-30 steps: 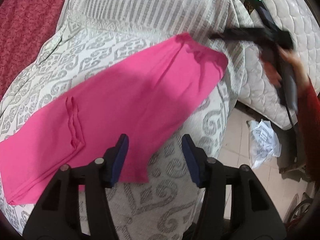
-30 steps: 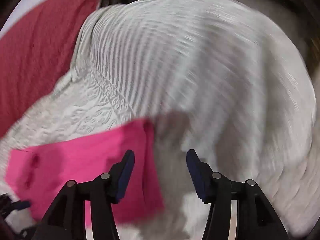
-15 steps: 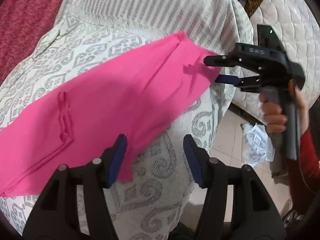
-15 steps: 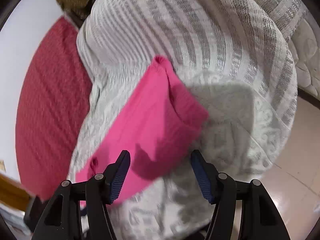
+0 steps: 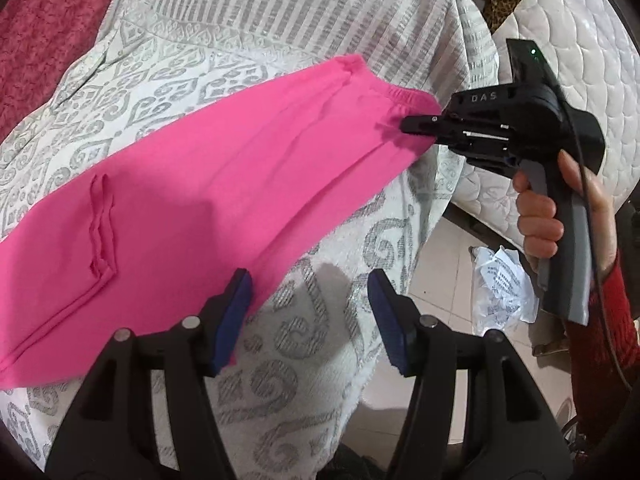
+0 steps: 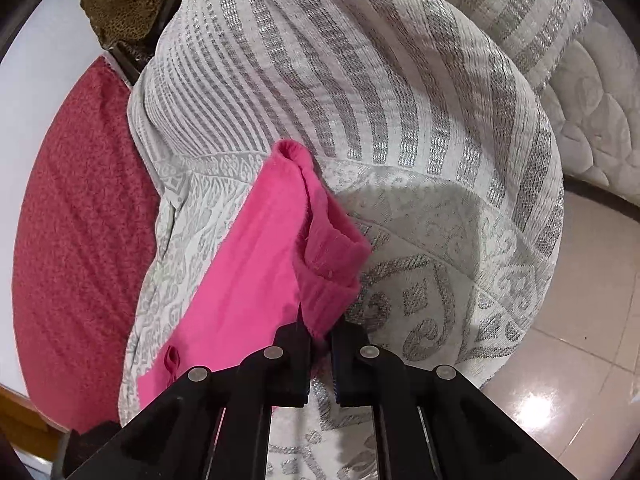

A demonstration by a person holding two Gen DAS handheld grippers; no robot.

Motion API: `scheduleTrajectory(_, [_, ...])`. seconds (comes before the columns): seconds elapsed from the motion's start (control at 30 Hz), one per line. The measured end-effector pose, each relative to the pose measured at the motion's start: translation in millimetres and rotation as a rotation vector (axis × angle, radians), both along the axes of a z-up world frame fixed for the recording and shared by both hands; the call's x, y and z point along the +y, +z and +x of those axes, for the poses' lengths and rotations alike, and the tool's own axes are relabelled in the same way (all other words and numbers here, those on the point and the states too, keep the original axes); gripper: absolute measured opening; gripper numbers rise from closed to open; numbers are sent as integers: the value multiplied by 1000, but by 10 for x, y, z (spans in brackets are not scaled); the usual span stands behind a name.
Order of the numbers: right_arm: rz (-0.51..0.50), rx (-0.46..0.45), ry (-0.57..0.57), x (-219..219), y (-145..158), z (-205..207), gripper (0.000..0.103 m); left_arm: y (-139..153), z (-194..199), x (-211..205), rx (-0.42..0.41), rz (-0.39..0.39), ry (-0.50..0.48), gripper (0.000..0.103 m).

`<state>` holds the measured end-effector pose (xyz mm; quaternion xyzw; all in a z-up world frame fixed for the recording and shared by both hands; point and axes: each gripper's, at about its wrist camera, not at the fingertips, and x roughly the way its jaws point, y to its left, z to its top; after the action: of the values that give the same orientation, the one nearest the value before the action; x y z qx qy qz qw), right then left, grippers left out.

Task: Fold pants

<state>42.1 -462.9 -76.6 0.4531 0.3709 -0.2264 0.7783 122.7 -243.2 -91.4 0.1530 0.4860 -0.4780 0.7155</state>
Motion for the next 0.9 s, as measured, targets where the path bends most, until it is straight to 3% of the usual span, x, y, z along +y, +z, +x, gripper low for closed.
scheduleTrajectory(0.23, [-46, 15, 6, 37, 111, 8, 7, 111, 93, 153, -38, -9, 59, 62])
scheduleTrajectory(0.3, [-55, 34, 9, 49, 99, 53, 11, 112, 133, 220, -42, -9, 76, 62])
scheduleTrajectory(0.33, [-52, 52, 5, 42, 84, 61, 14, 111, 163, 259, -39, -10, 88, 62])
scheduleTrajectory(0.4, [-22, 76, -29, 22, 21, 60, 37, 126, 220, 335, -45, -11, 109, 62])
scheduleTrajectory(0.5, [23, 8, -74, -31, -20, -19, 53, 168, 393, 564, -77, -26, 167, 62])
scheduleTrajectory(0.57, [1, -2, -77, -50, -7, 14, 58, 153, 590, 736, -63, -34, 242, 63])
scheduleTrajectory(0.67, [-51, 26, -83, -46, 2, 108, 58, 96, 897, 984, -14, -64, 365, 63])
scheduleTrajectory(0.73, [-107, 71, -90, -11, 21, 177, 40, 23, 1060, 1086, 17, -79, 410, 63])
scheduleTrajectory(0.77, [-128, 92, -92, 2, 21, 188, 18, -30, 1123, 1099, 36, -77, 422, 63])
scheduleTrajectory(0.87, [-136, 82, -101, 13, 1, 181, 17, -194, 1186, 1040, 54, -48, 433, 60])
scheduleTrajectory(0.9, [-136, 78, -98, 14, 7, 175, 16, -266, 1196, 1010, 62, -32, 429, 54])
